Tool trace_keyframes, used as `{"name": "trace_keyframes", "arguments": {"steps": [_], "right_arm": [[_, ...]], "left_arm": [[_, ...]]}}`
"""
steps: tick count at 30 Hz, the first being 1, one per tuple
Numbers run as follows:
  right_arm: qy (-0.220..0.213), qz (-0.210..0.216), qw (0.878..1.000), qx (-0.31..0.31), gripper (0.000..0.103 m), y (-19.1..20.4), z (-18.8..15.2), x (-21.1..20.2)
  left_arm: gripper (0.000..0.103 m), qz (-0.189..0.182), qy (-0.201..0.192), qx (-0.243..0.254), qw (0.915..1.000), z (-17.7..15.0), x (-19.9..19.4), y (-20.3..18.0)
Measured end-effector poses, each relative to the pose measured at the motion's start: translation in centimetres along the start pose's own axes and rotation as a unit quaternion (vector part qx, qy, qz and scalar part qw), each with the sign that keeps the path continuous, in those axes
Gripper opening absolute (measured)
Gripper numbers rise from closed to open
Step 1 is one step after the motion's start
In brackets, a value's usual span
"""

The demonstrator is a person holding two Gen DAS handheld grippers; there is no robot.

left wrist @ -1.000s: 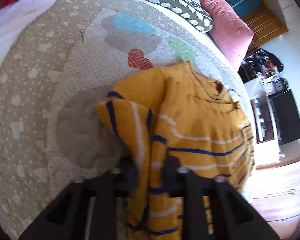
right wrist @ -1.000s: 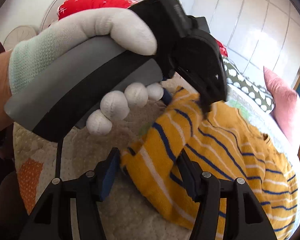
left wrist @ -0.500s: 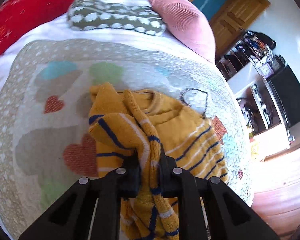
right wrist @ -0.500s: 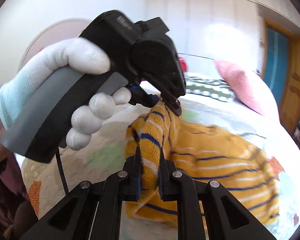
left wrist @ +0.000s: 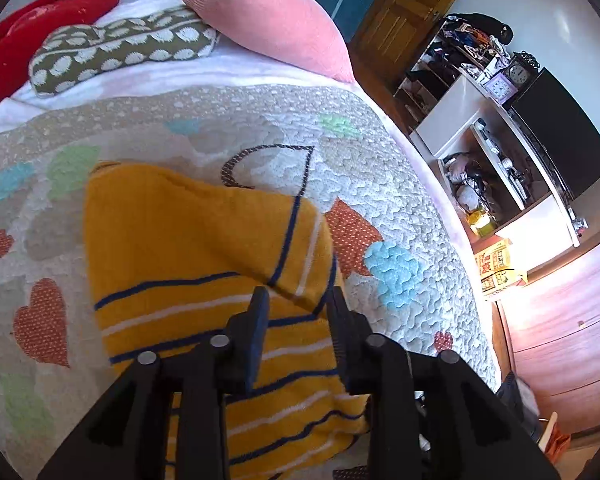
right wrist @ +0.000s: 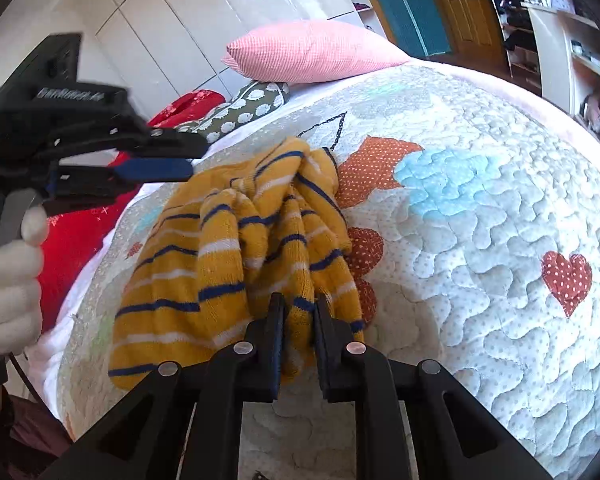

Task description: Fold small clothes

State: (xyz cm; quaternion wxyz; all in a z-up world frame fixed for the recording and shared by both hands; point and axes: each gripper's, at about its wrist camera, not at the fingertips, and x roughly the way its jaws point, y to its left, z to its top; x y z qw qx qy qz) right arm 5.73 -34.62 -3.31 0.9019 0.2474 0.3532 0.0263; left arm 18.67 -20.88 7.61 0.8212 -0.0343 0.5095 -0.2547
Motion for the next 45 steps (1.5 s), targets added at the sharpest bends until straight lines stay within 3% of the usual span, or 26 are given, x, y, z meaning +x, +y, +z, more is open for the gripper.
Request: {"name": "trace_keyframes", "arguments": {"steps": [4,9,13,15,17,18,19,20,21,23,27,31,32,35,38,42,43,45], "right_arm": [[-0.042,-0.013,0.999,0.011,0.022,-0.7,0.9,-2.5],[-0.066,0.015,0.998,-0.020,0.022,1.3,4.3,-3.8],[-0.021,0.045,0.999,-0.021,0.022,2.0,7.2,-2.0],[0.025,-0.002,0.999,-0.045,0.022,2.5,8.2,0.8],[0.049,-0.024,0.997,-0.052,0.032,2.2,8.7,3.4],[0.066,-0.026,0.996,-0.052,0.045,2.0,8.7,4.6],[0.080,-0.024,0.995,-0.049,0.042,1.8,8.8,5.8],[0.098,-0.010,0.994,-0.048,0.031,1.8,9.0,6.7],[0.113,0.012,0.992,-0.045,0.008,1.8,9.2,7.2],[0.107,0.005,0.993,-0.051,0.006,2.1,10.3,7.7],[0.107,-0.061,0.990,-0.076,0.005,2.5,12.3,10.2],[0.108,-0.171,0.972,-0.118,0.002,2.4,12.4,12.2],[0.105,-0.182,0.971,-0.118,0.002,2.1,12.4,11.9],[0.060,-0.138,0.986,-0.073,0.003,1.2,12.7,7.3],[0.027,-0.059,0.996,-0.062,0.003,2.2,11.9,2.1],[0.084,0.069,0.994,-0.024,0.004,2.1,8.8,0.7],[0.107,0.080,0.991,-0.013,0.006,1.5,7.8,1.3],[0.133,0.052,0.990,0.004,0.008,-0.4,6.2,2.8]], "left_arm": [[0.041,0.081,-0.017,0.007,0.9966,-3.6,-2.1,2.5],[0.041,0.078,0.006,-0.014,0.9969,-9.1,0.0,4.7],[0.041,0.068,-0.012,-0.029,0.9972,-10.6,0.6,4.5],[0.041,0.059,-0.016,-0.040,0.9973,-10.9,0.4,4.8],[0.041,0.061,-0.023,-0.032,0.9974,-11.2,0.3,4.7],[0.041,0.064,-0.025,-0.026,0.9973,-11.4,0.3,4.5],[0.041,0.069,-0.027,-0.017,0.9971,-11.7,0.3,4.3],[0.041,0.074,-0.030,-0.010,0.9967,-11.9,0.4,4.1],[0.042,0.079,-0.032,-0.003,0.9964,-12.0,0.5,4.0],[0.042,0.085,-0.037,0.009,0.9957,-12.3,0.8,3.6],[0.042,0.090,-0.043,0.015,0.9948,-12.4,1.1,3.0],[0.042,0.101,-0.038,0.016,0.9941,-12.5,1.3,3.0],[0.042,0.098,-0.038,0.015,0.9943,-12.6,1.2,3.0],[0.043,0.094,-0.039,0.015,0.9947,-12.8,1.1,3.2],[0.044,0.102,-0.043,0.013,0.9938,-12.8,1.2,3.0],[0.047,0.123,-0.045,0.013,0.9913,-13.1,0.8,2.4],[0.047,0.125,-0.043,0.010,0.9911,-13.2,0.5,2.3],[0.047,0.119,-0.040,-0.001,0.9921,-13.5,-0.7,2.4]]}}
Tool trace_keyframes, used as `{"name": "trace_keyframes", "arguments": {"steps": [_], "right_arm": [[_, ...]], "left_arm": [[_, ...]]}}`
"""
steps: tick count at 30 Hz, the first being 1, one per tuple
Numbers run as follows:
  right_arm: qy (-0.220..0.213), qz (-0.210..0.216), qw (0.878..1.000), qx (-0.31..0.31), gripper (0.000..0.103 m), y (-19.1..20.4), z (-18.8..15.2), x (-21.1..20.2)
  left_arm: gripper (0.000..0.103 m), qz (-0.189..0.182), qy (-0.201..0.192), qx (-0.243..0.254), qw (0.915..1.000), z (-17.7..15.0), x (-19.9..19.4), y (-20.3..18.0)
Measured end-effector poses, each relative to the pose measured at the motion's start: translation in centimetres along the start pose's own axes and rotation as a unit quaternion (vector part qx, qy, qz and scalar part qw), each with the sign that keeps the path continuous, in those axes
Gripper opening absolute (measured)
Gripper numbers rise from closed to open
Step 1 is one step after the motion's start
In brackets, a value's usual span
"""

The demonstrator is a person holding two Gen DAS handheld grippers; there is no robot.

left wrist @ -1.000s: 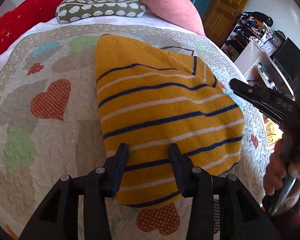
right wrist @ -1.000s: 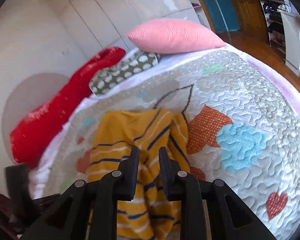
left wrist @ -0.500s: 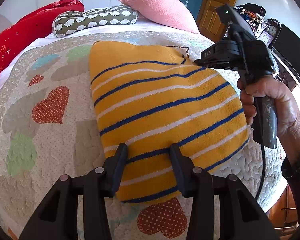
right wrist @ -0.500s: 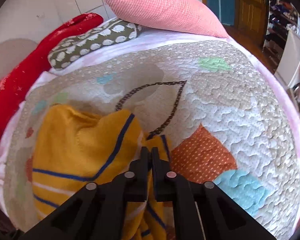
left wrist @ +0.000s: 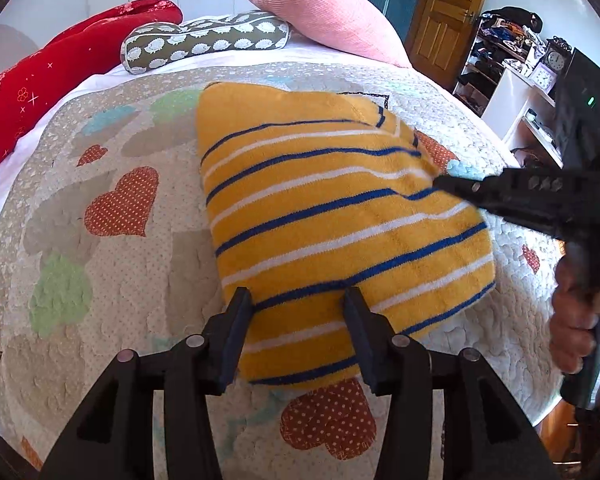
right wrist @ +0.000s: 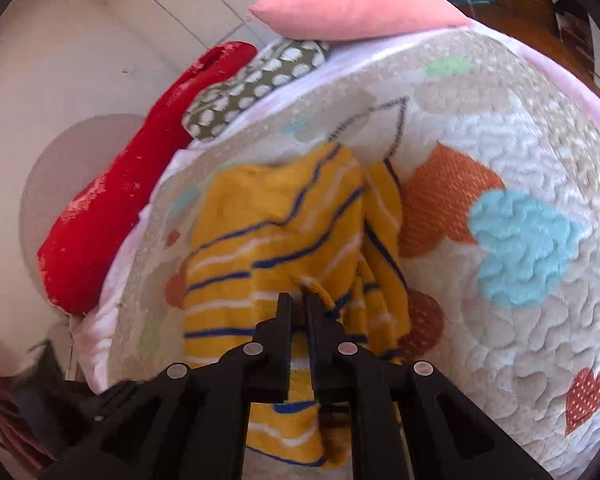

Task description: Fold small clothes

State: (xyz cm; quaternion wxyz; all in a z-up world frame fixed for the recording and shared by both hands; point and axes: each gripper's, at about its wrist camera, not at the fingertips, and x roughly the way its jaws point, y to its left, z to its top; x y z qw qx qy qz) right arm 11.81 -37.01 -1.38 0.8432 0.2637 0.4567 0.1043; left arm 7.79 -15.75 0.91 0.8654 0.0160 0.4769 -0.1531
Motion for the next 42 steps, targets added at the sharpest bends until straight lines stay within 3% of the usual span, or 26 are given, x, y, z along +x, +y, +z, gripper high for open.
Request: {"name": "trace_keyframes", "arguments": {"steps": [3,4,6,12,15,19,24,27,42], "right_arm": [[-0.013,0.014,0.999,0.044,0.007,-2.8,-1.2,-0.3],[-0.022,0.002,0.998,0.054,0.016,-3.1,-1.7,-1.3],[-0.044,-0.045,0.997,0.037,0.021,-2.6,-2.8,-3.4],[-0.101,-0.075,0.992,0.007,0.025,-1.8,-8.5,-9.0],[-0.108,-0.098,0.989,0.007,0.026,-2.0,-11.5,-10.2],[-0.099,-0.093,0.990,0.042,0.027,-2.7,-14.3,-10.2],[-0.107,-0.092,0.987,0.073,0.037,-2.2,-16.3,-9.8],[-0.100,-0.106,0.988,0.054,0.040,-1.0,-16.6,-9.1],[-0.108,-0.126,0.986,-0.021,0.050,2.2,-17.0,-8.5]], "left_arm": [[0.047,0.006,-0.003,-0.018,0.9998,-1.1,-2.1,1.0],[0.047,0.008,-0.004,-0.026,0.9996,-1.6,-2.6,1.4],[0.049,0.011,-0.002,-0.048,0.9988,-2.7,-3.2,2.4],[0.049,0.017,0.016,-0.116,0.9930,-5.8,-2.4,5.6],[0.049,0.022,0.021,-0.149,0.9884,-7.0,-2.4,7.6],[0.049,0.053,0.007,-0.169,0.9842,-8.2,-3.8,9.6],[0.049,0.110,0.000,-0.171,0.9791,-9.2,-4.9,11.0],[0.049,0.139,-0.007,-0.152,0.9786,-9.6,-5.3,10.6],[0.053,0.143,-0.013,-0.097,0.9850,-9.3,-5.9,7.0]]}}
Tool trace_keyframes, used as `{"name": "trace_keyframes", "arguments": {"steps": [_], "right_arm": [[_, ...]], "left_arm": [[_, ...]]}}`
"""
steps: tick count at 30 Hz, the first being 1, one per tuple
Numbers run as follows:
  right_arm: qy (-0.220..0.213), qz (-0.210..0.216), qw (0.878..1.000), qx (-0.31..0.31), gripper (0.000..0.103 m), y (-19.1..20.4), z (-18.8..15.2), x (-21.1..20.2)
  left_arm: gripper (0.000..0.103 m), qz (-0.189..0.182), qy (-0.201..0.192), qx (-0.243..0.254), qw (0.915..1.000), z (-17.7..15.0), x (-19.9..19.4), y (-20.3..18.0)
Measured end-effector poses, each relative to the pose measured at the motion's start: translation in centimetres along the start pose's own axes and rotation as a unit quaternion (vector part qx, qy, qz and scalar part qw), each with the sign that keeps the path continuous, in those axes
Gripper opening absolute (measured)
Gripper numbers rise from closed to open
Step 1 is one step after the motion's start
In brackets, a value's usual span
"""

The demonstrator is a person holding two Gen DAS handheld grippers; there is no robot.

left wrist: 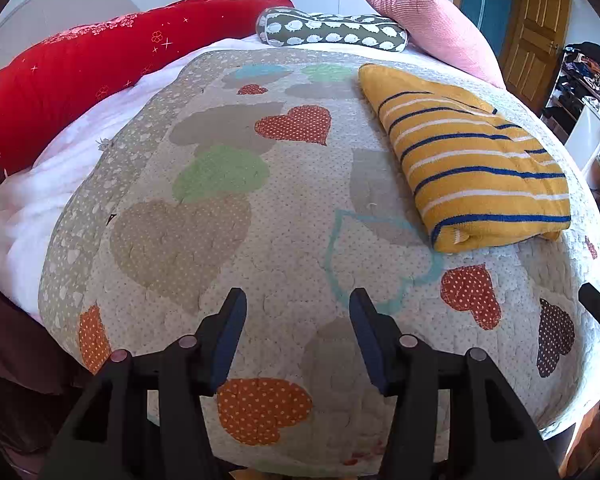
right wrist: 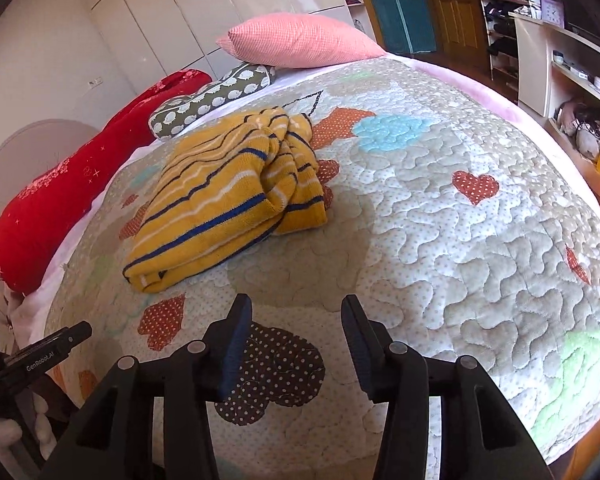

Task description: Fold small clothes

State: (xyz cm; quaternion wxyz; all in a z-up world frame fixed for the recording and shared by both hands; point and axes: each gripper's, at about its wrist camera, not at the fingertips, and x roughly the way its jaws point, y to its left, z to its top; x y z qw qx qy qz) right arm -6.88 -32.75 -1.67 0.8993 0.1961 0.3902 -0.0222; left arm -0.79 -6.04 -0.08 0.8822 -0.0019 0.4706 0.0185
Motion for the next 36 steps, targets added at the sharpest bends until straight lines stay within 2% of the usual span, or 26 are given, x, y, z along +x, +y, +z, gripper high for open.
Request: {"name": "trace_keyframes", "arguments": {"steps": [9,10,14,16,19,21,24,27,30,32,34,35,36], "right_arm": [[-0.009,0.008,1.000,0.029,0.053,-2.3,0.3,-0.3],[-0.009,0.014,0.999,0.035,0.055,-2.6,0.5,-0.3],[-0.012,0.051,0.997,0.059,0.062,-3.6,2.0,-0.7],[-0.012,0.075,0.995,0.069,0.074,-4.0,3.6,-0.7],[-0.004,0.111,0.991,0.080,0.081,-4.2,6.6,0.1],[0.006,0.119,0.990,0.074,0.082,-3.9,8.7,1.5],[0.022,0.103,0.993,0.053,0.082,-3.3,11.6,4.7],[0.044,0.109,0.990,0.075,0.082,-3.5,14.2,8.7],[0.076,0.128,0.982,0.116,0.082,-4.2,16.0,13.0],[0.099,0.151,0.974,0.139,0.082,-4.2,16.8,15.7],[0.132,0.176,0.965,0.144,0.082,-3.5,17.2,18.1],[0.133,0.168,0.967,0.135,0.082,-2.9,17.2,18.7],[0.130,0.153,0.973,0.113,0.073,-1.9,17.3,18.9]], "left_arm": [[0.053,-0.008,-0.005,0.009,0.9999,0.6,-0.3,-1.4],[0.053,-0.019,-0.005,0.003,0.9998,0.8,-0.3,-1.1],[0.064,-0.099,0.004,-0.044,0.9942,3.1,0.8,0.4],[0.065,-0.146,0.012,-0.065,0.9871,4.9,2.1,1.0],[0.066,-0.200,0.030,-0.083,0.9758,7.6,4.7,1.3],[0.066,-0.230,0.050,-0.096,0.9672,9.1,6.5,1.1],[0.067,-0.289,0.061,-0.092,0.9510,11.2,8.4,0.0],[0.073,-0.341,0.072,-0.077,0.9342,13.0,10.1,-1.9],[0.074,-0.372,0.087,-0.049,0.9229,13.9,11.8,-4.0],[0.077,-0.371,0.102,-0.025,0.9226,14.2,13.1,-5.5],[0.077,-0.386,0.109,-0.022,0.9159,14.0,14.1,-6.2],[0.071,-0.396,0.107,-0.025,0.9116,14.0,14.1,-6.2],[0.055,-0.406,0.103,-0.026,0.9077,13.9,14.0,-6.1]]}}
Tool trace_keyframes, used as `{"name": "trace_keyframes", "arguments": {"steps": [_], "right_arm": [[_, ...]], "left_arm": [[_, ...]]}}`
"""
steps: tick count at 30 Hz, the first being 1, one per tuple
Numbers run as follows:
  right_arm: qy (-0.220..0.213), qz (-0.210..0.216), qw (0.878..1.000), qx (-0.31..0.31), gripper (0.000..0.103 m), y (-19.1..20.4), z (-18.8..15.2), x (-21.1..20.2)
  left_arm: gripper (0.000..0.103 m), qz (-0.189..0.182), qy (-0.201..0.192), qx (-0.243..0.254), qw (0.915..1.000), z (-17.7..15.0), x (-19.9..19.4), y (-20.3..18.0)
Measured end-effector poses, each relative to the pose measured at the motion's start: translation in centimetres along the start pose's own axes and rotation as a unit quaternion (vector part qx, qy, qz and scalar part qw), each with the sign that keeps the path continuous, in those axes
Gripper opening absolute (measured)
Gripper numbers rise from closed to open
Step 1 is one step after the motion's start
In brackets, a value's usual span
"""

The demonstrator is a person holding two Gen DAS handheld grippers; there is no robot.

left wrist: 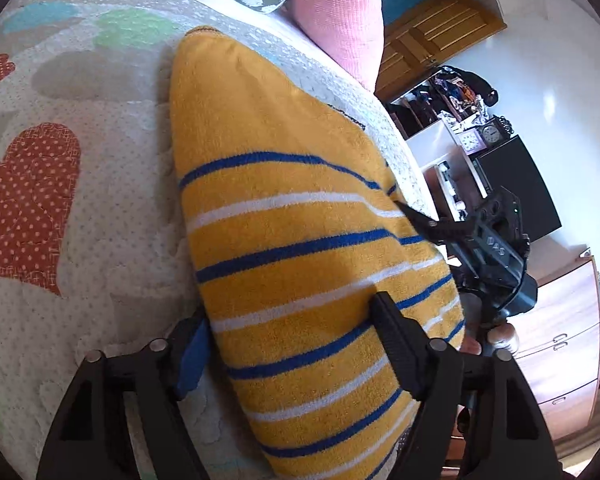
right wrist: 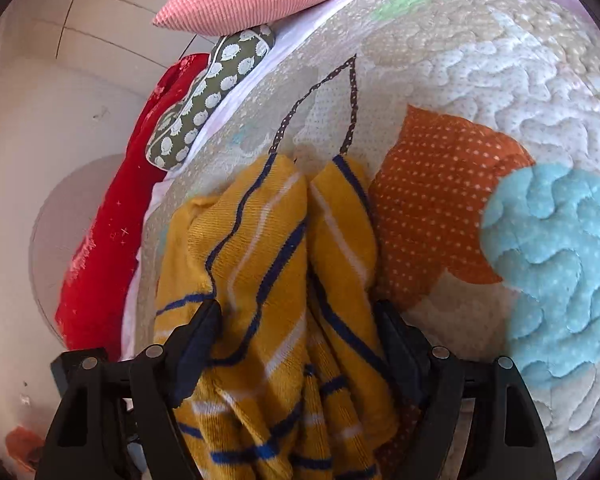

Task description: Fold small clothes

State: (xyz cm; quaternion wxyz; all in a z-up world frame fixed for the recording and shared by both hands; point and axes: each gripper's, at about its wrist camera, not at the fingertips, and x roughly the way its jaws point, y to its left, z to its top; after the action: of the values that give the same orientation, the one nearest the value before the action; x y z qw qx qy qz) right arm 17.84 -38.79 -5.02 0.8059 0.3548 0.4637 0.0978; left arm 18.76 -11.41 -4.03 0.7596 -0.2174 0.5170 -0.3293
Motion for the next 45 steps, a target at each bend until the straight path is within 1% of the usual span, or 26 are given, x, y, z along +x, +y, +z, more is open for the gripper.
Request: {"name": "trace_keyframes", "arguments": {"steps": [1,2,3,4,7,10,13,16,18,20,22,24,26,27,29,31,33,35,36,38,39,40,42,43,44,45], "right_arm": [[0.003,-0.013,1.000,-0.020,0.048,0.9,-0.2,0.4],[0.007,-0.022,0.999,-0.024,0.044,1.6,-0.4,0.7],[-0.003,-0.035,0.999,-0.031,0.037,2.5,-0.6,0.6],[-0.007,-0.042,0.998,-0.045,0.032,3.4,-0.8,0.3],[-0.017,-0.050,0.996,-0.078,0.028,6.7,-1.5,-0.5],[-0.025,-0.037,0.992,-0.116,0.027,10.8,-2.4,-1.1],[-0.033,-0.015,0.992,-0.121,0.027,13.3,-3.5,-0.9],[-0.031,-0.007,0.995,-0.099,0.027,13.3,-4.4,0.5],[-0.022,-0.055,0.995,-0.083,0.032,12.4,-5.0,2.4],[-0.022,-0.115,0.989,-0.086,0.039,12.0,-5.8,3.5],[-0.055,-0.128,0.985,-0.101,0.041,12.8,-6.5,2.1],[-0.110,-0.139,0.977,-0.122,0.041,14.4,-7.7,-0.6],[-0.163,-0.123,0.971,-0.127,0.041,15.8,-9.1,-3.4],[-0.178,-0.113,0.969,-0.129,0.041,16.4,-10.0,-4.4],[-0.173,-0.095,0.967,-0.159,0.041,18.0,-11.5,-4.9],[-0.124,-0.069,0.972,-0.186,0.041,19.1,-12.4,-3.2],[-0.075,-0.077,0.976,-0.187,0.041,18.3,-13.0,-0.9],[-0.068,-0.123,0.976,-0.166,0.040,15.7,-12.9,0.9],[-0.064,-0.135,0.979,-0.142,0.036,14.0,-12.4,1.6],[-0.065,-0.094,0.992,-0.060,0.031,10.8,-11.5,1.0],[-0.066,-0.072,0.995,-0.029,0.030,10.2,-11.3,0.2],[-0.063,-0.066,0.996,-0.021,0.032,10.3,-11.4,-0.6],[-0.069,-0.085,0.993,-0.052,0.034,11.4,-12.1,-2.3],[-0.080,-0.100,0.989,-0.073,0.041,12.0,-12.7,-3.2],[-0.093,-0.112,0.985,-0.090,0.044,12.4,-13.4,-4.2],[-0.106,-0.119,0.982,-0.102,0.052,12.6,-14.2,-5.3]], "left_arm": [[0.049,-0.003,-0.005,0.001,1.0000,0.0,-0.4,0.0],[0.041,-0.006,-0.012,-0.001,0.9999,-0.1,-0.9,0.1],[0.039,-0.013,-0.018,-0.006,0.9997,-0.3,-1.4,0.3],[0.038,-0.015,-0.022,-0.009,0.9996,-0.3,-1.8,0.4],[0.038,-0.003,-0.042,0.002,0.9991,-0.5,-3.3,-0.2],[0.038,0.003,-0.072,0.012,0.9973,-0.6,-6.0,-0.6],[0.038,0.014,-0.091,0.008,0.9957,-0.7,-8.9,0.3],[0.040,0.046,-0.072,-0.018,0.9962,-0.8,-9.1,2.2],[0.040,0.076,-0.048,-0.031,0.9954,-1.4,-7.9,3.8],[0.041,0.085,-0.042,-0.033,0.9949,-2.0,-7.6,4.6],[0.041,0.080,-0.053,-0.019,0.9952,-2.5,-8.9,4.3],[0.041,0.069,-0.073,-0.011,0.9949,-2.7,-10.4,4.4],[0.041,0.062,-0.098,-0.014,0.9932,-2.7,-12.4,5.0],[0.041,0.068,-0.111,-0.016,0.9914,-2.7,-13.2,5.4],[0.041,0.100,-0.139,-0.022,0.9850,-2.6,-14.8,6.1],[0.042,0.134,-0.159,-0.022,0.9779,-2.3,-15.6,6.7],[0.043,0.153,-0.171,-0.030,0.9729,-2.3,-16.1,7.3],[0.043,0.154,-0.169,-0.035,0.9728,-2.6,-16.3,7.8],[0.043,0.156,-0.167,-0.037,0.9729,-2.7,-16.2,7.9],[0.044,0.167,-0.168,-0.035,0.9709,-3.2,-16.1,7.9],[0.044,0.179,-0.169,-0.031,0.9687,-3.3,-15.9,7.8],[0.044,0.189,-0.171,-0.027,0.9665,-3.4,-15.8,7.7],[0.044,0.212,-0.177,-0.022,0.9608,-3.8,-15.7,7.4],[0.044,0.226,-0.183,-0.021,0.9566,-4.0,-15.8,7.1],[0.044,0.242,-0.193,-0.019,0.9507,-4.4,-16.0,6.6],[0.044,0.264,-0.209,-0.016,0.9415,-5.0,-16.3,6.0]]}}
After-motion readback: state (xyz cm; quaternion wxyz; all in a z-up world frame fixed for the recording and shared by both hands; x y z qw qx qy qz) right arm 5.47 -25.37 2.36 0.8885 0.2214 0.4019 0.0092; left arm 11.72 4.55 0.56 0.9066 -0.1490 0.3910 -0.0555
